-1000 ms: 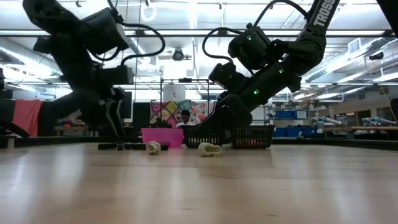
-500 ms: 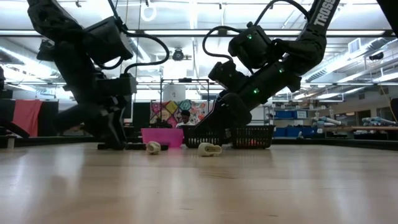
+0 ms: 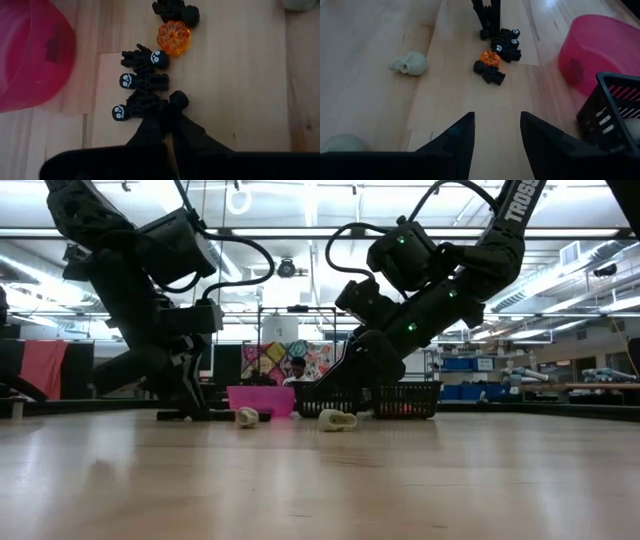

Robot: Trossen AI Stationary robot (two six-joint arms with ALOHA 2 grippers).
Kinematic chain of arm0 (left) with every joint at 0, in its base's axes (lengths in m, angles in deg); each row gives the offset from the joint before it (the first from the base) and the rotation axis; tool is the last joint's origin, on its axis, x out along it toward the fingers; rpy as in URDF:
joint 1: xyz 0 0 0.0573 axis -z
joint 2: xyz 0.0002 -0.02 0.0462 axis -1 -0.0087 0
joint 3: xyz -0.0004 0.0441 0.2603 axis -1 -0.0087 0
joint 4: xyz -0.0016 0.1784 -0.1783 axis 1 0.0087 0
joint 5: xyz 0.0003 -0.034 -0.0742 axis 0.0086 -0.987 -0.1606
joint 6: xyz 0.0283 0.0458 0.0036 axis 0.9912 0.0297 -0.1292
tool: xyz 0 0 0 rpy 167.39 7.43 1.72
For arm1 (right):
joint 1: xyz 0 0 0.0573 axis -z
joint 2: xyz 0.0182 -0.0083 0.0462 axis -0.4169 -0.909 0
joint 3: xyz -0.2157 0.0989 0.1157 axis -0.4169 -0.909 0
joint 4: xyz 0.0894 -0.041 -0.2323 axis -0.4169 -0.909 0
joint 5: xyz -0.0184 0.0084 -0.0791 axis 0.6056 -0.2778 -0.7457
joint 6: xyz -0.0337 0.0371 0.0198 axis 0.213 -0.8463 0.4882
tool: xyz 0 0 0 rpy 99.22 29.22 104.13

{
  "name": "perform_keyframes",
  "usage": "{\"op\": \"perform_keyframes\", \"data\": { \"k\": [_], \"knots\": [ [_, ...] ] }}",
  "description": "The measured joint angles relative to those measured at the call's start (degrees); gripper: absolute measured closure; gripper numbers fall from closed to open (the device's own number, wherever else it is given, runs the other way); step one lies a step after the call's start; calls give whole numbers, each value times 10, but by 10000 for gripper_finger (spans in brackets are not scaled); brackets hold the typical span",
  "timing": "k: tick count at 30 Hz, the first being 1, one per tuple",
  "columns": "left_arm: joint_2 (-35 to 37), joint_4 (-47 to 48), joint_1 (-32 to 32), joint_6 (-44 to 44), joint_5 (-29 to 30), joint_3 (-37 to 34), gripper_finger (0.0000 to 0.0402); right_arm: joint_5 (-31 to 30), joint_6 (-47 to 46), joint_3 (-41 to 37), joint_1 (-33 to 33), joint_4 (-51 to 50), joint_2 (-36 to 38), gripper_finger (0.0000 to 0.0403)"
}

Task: Sort Halloween decoration
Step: Put the black skeleton toy into the red bowl

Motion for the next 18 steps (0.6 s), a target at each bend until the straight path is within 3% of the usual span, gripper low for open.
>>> {"op": "perform_keyframes", "data": {
  "k": [9, 18],
  "knots": [
    [45, -13, 0, 11, 3, 4, 399, 0, 0, 0, 0, -4, 0, 240],
    [68, -58, -6, 44, 183, 4, 400, 0, 3, 0, 0, -3, 0, 240]
  ]
}}
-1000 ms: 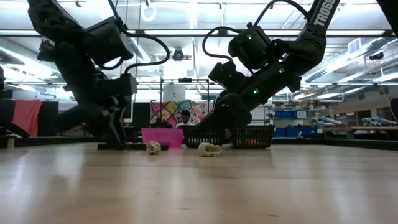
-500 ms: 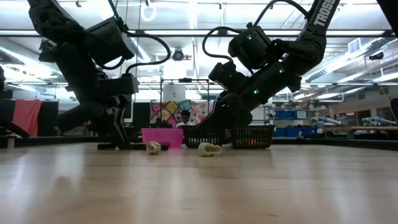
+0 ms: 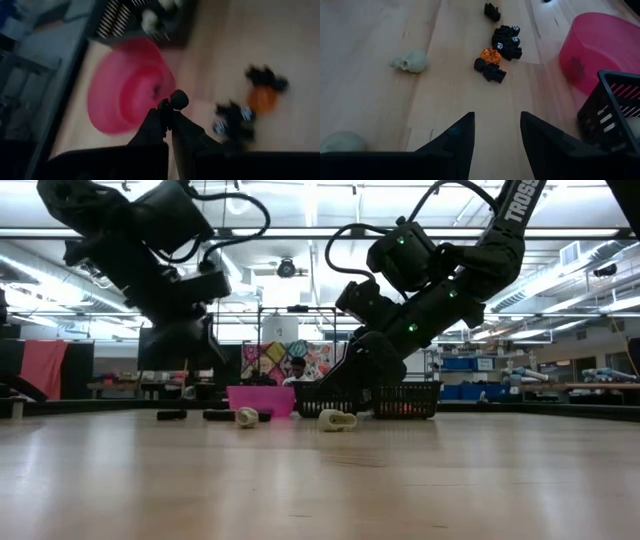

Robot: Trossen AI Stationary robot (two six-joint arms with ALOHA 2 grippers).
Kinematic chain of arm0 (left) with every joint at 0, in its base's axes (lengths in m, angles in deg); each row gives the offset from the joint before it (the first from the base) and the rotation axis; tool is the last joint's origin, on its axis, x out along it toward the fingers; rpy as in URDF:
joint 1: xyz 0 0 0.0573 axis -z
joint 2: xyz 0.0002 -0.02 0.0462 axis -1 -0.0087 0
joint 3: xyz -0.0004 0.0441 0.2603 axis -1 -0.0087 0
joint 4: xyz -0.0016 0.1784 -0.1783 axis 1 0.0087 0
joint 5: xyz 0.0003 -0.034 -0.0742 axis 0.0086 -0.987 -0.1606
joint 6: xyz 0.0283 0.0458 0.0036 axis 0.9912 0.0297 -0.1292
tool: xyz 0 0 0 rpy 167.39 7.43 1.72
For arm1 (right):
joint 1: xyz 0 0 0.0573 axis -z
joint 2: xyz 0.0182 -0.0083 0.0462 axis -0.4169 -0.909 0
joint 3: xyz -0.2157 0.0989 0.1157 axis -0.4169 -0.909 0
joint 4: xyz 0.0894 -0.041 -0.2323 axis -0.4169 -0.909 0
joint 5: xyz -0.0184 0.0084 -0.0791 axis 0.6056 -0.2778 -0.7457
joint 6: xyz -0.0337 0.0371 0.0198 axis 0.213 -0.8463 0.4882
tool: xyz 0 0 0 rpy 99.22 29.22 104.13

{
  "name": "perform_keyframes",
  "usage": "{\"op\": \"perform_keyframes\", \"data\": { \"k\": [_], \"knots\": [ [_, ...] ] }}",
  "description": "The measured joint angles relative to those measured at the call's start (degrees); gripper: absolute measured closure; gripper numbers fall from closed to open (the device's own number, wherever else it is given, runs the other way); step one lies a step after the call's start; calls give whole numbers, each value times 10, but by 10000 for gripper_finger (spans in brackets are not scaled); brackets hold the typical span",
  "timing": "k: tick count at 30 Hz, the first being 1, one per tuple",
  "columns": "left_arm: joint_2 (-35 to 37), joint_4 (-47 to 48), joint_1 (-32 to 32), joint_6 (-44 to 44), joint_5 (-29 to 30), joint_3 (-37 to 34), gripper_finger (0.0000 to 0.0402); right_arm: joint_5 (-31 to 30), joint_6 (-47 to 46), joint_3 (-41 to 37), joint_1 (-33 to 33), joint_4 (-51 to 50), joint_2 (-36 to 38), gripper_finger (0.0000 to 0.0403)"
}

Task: Sort Halloween decoration
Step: Put the black skeleton toy into the red bowl

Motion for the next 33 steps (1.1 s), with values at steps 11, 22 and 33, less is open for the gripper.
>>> {"op": "perform_keyframes", "data": {
  "k": [11, 22, 33],
  "knots": [
    [-28, -119, -116, 8, 1, 0, 385, 0, 2, 0, 0, -1, 0, 240],
    [-88, -188, -188, -52, -144, 0, 383, 0, 4, 0, 0, -1, 0, 240],
    [-88, -184, -187, -66, -166, 0, 348, 0, 4, 0, 0, -1, 0, 240]
  ]
}}
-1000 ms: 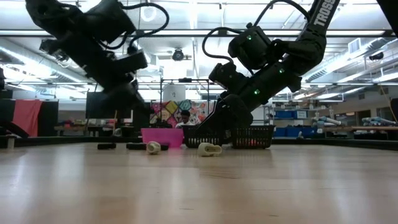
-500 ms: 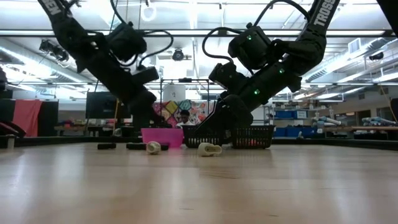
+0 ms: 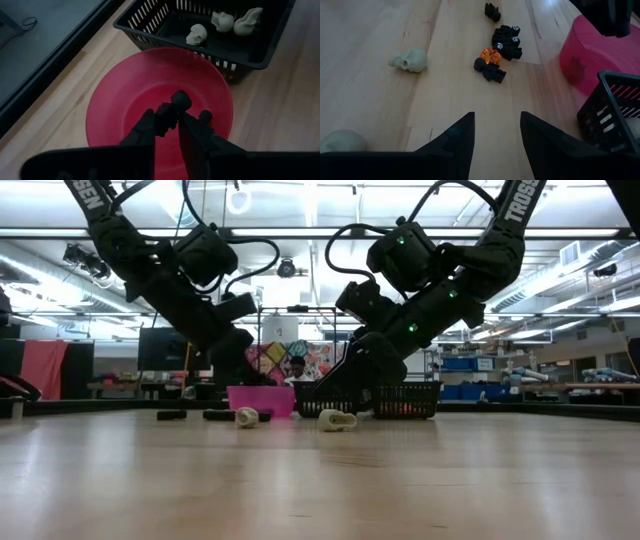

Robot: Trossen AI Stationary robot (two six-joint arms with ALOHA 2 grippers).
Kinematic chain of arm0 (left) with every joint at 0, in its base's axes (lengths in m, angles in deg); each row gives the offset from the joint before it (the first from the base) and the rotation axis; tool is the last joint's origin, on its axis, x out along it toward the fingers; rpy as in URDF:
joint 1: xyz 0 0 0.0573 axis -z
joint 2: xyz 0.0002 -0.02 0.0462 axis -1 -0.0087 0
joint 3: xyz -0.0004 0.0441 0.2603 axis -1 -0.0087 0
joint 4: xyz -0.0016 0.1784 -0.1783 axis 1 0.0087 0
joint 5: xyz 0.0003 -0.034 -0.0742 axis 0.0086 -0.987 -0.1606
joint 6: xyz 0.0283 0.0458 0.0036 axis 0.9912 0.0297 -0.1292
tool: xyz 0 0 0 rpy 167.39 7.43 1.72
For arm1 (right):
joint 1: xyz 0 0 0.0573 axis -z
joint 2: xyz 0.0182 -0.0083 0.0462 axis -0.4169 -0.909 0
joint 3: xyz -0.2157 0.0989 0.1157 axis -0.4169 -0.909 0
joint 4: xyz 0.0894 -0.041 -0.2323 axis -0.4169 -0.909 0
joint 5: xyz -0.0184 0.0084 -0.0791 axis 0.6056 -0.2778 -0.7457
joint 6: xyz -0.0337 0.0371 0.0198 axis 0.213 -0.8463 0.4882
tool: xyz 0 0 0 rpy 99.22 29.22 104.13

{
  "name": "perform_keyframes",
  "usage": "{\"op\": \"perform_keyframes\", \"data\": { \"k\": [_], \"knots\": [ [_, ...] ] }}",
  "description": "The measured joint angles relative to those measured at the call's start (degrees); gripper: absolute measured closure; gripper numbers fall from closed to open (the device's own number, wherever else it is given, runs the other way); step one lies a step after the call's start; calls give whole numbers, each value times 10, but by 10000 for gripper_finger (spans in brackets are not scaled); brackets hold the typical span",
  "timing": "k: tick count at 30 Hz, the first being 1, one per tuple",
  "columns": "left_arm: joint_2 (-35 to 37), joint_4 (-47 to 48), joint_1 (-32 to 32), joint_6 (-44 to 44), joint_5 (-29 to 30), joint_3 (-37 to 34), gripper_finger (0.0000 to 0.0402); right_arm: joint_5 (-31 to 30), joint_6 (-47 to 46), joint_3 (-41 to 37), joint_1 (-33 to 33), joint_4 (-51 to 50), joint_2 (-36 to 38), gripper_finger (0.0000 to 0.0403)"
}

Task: Sort Halloween decoration
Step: Put the black skeleton toy into the red bowl

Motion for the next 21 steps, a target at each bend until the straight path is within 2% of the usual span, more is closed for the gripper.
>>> {"op": "perform_keyframes", "data": {
  "k": [7, 15, 21],
  "knots": [
    [1, 1, 0, 0, 0, 0, 305, 0, 0, 0, 0, 0, 0, 240],
    [22, 22, 30, 12, 1, 1, 303, 0, -2, 0, 0, 0, 0, 241],
    [70, 97, 85, 47, 1, 1, 303, 0, -3, 0, 0, -1, 0, 240]
  ]
}}
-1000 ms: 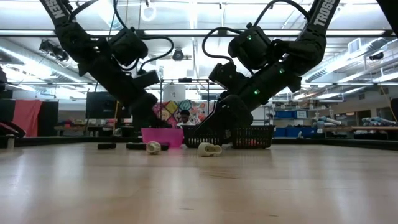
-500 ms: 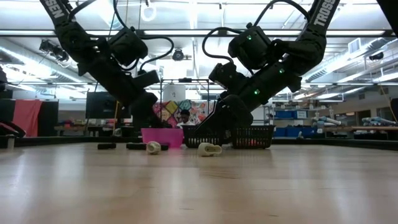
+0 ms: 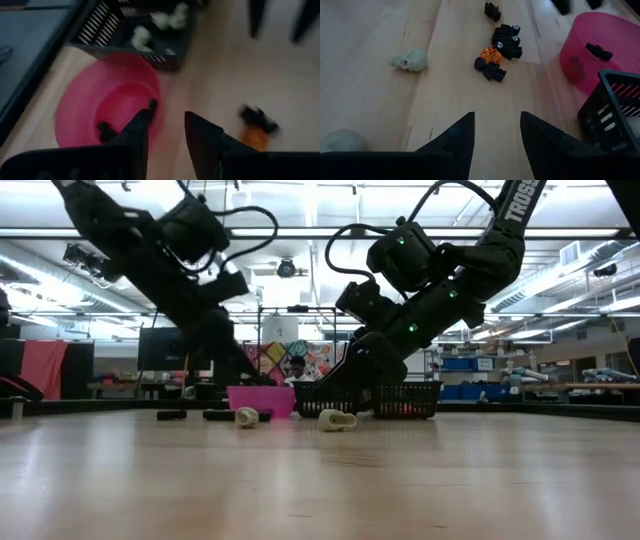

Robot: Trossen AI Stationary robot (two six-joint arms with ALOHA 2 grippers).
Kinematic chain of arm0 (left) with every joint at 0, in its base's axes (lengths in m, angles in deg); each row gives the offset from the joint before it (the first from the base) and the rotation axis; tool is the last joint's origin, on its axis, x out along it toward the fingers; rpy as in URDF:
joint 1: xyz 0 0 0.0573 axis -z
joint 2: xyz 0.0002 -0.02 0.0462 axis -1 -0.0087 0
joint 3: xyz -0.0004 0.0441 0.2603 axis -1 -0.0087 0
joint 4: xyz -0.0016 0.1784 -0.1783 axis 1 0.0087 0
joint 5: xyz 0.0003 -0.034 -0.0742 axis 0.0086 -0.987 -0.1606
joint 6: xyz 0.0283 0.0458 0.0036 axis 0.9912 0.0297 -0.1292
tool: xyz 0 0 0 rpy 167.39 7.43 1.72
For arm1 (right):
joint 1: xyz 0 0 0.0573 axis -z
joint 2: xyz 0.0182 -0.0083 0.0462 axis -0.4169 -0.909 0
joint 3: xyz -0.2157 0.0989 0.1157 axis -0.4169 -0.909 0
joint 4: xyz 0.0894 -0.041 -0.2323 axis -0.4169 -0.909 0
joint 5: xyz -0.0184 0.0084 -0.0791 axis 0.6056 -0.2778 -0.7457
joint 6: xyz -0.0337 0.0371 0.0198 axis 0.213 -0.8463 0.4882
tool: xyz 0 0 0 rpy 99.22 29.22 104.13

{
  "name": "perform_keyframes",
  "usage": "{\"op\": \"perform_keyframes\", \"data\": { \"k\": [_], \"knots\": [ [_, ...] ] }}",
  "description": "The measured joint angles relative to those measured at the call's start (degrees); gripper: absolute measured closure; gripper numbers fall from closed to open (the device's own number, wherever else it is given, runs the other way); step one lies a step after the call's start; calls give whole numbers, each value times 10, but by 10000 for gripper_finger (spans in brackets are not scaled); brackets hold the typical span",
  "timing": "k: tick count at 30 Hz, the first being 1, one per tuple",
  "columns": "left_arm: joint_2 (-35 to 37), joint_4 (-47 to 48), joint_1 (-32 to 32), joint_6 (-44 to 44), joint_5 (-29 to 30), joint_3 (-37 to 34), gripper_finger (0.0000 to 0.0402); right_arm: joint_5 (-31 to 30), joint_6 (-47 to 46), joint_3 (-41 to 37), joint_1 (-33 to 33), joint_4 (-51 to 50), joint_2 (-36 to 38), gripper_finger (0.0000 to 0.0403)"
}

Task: Sort Halloween decoration
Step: Put the black skeleton toy into the red bowl

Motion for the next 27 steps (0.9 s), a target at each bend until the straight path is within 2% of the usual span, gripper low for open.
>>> {"op": "perform_keyframes", "data": {
  "k": [7, 15, 27],
  "knots": [
    [5, 84, 49, -16, 0, -1, 303, 0, 0, 0, 0, 0, 0, 241],
    [-1, 106, 48, -79, 0, -8, 297, 0, -1, 0, 0, 1, 0, 240],
    [-6, 37, 45, -141, -9, -63, 201, 0, -1, 0, 0, 1, 0, 240]
  ]
}}
